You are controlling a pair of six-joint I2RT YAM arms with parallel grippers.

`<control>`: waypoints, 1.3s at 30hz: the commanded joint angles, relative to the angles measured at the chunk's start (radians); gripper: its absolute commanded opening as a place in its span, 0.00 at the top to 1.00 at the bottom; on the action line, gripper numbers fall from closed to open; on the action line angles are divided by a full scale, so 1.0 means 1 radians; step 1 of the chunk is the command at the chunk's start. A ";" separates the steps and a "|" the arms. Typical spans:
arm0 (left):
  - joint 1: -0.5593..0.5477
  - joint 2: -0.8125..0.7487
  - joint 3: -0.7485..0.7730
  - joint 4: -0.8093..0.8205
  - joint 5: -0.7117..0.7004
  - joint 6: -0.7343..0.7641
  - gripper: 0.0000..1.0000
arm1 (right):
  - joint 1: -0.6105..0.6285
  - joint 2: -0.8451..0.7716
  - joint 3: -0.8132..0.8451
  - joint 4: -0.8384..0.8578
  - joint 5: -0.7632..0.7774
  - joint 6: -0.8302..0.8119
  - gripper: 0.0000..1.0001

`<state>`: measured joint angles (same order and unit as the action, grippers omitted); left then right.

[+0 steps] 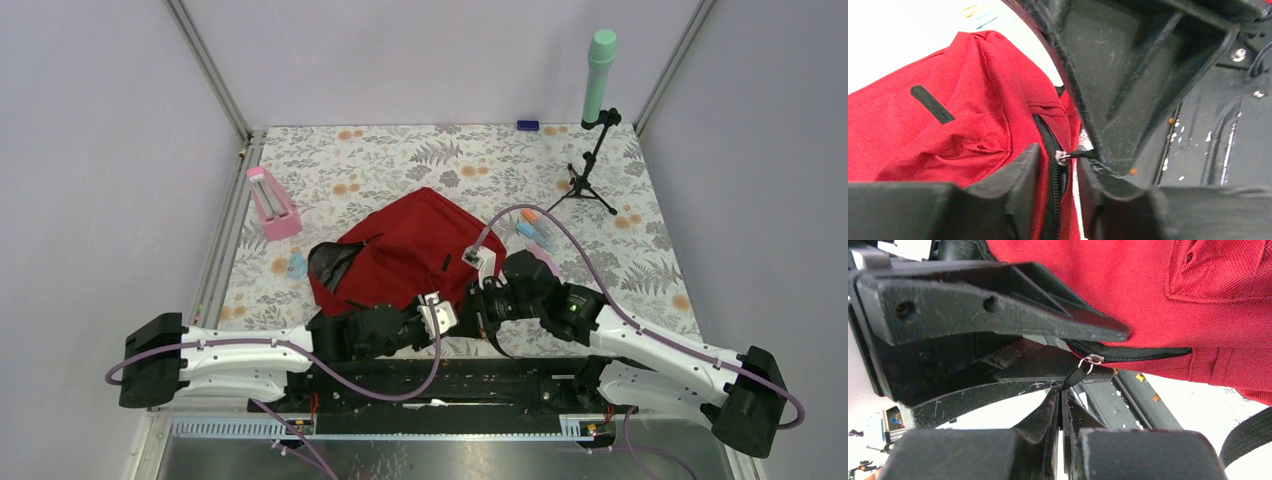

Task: Pack the student bag
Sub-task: Zip the student bag at the center of the board.

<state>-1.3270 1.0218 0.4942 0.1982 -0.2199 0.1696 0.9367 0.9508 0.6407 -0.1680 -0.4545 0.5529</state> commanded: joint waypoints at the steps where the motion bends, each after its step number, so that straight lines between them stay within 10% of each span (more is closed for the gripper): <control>1: -0.014 0.009 -0.012 0.283 0.040 -0.068 0.75 | -0.022 -0.010 0.036 0.064 -0.078 0.056 0.93; 9: -0.012 -0.019 -0.076 0.287 -0.006 -0.150 1.00 | -0.065 -0.105 0.015 0.064 0.020 0.070 0.46; 19: -0.012 -0.027 -0.137 0.329 -0.040 -0.279 1.00 | -0.081 -0.204 -0.025 0.040 0.193 0.063 0.24; 39: -0.012 -0.009 -0.143 0.340 -0.010 -0.298 1.00 | -0.079 -0.093 -0.055 0.249 0.067 0.043 0.50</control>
<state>-1.3327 1.0203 0.3504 0.4431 -0.2581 -0.1062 0.8612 0.8364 0.5671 0.0177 -0.3622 0.6025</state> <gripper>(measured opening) 0.065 0.526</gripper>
